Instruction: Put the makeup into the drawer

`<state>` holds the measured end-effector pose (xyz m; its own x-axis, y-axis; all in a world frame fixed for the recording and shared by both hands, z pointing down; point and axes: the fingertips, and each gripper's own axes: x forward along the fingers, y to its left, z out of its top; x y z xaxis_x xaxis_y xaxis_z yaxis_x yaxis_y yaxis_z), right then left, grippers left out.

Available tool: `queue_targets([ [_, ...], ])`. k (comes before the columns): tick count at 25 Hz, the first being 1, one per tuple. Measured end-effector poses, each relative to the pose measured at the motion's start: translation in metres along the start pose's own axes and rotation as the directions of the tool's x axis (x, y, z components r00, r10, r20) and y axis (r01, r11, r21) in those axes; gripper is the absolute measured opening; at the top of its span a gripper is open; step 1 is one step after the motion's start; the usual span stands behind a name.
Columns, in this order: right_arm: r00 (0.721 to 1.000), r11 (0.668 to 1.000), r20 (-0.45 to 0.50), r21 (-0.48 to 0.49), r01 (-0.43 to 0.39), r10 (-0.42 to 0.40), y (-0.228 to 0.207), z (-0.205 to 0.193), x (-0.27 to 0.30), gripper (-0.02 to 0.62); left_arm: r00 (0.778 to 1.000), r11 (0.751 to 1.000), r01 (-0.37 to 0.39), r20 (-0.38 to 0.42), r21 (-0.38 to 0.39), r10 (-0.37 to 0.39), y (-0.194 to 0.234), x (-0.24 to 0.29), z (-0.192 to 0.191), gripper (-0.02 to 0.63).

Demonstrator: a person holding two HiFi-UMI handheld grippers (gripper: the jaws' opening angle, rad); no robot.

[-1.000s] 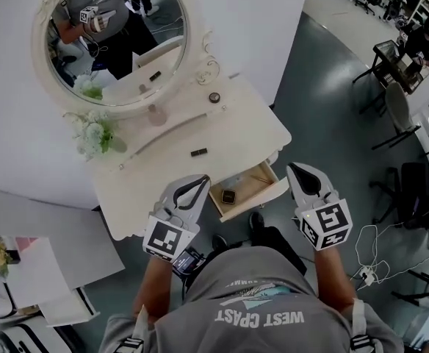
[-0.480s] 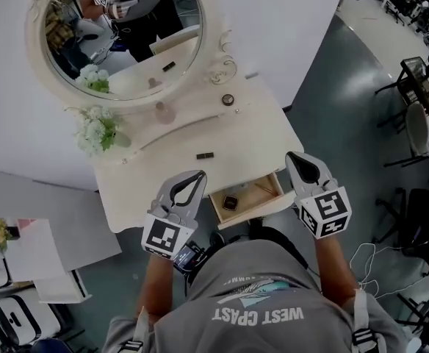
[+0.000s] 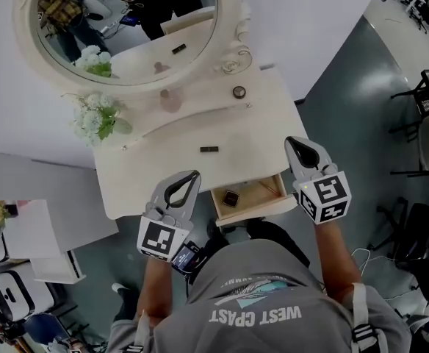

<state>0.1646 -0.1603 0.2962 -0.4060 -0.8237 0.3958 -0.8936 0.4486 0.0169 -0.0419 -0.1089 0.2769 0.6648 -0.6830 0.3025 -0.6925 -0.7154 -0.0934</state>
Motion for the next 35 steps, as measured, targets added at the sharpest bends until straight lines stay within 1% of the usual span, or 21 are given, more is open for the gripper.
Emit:
queue_targets([
  [7, 0.999, 0.999, -0.032, -0.014, -0.034, 0.034, -0.009, -0.006, 0.041, 0.002, 0.999, 0.999, -0.031, -0.028, -0.036, 0.03, 0.012, 0.011, -0.015, 0.002],
  [15, 0.996, 0.998, -0.067, -0.009, -0.064, 0.063, -0.013, -0.021, 0.078, 0.002, 0.997, 0.997, -0.059, -0.06, -0.052, 0.056, 0.022, 0.016, -0.027, 0.002],
  [22, 0.994, 0.997, -0.083, -0.008, -0.079, 0.078, -0.015, -0.032, 0.098, 0.002, 0.995, 0.996, -0.062, -0.087, -0.071, 0.055, 0.02, 0.022, -0.042, 0.002],
  [28, 0.992, 0.997, -0.1, -0.003, -0.074, 0.074, -0.02, -0.045, 0.106, 0.002, 0.994, 0.996, -0.056, -0.093, -0.073, 0.049, 0.017, 0.026, -0.047, 0.002],
  [35, 0.989, 0.997, -0.126, 0.009, -0.074, 0.074, -0.024, -0.062, 0.12, 0.002, 0.992, 0.995, -0.051, -0.118, -0.09, 0.041, 0.014, 0.031, -0.061, 0.002],
])
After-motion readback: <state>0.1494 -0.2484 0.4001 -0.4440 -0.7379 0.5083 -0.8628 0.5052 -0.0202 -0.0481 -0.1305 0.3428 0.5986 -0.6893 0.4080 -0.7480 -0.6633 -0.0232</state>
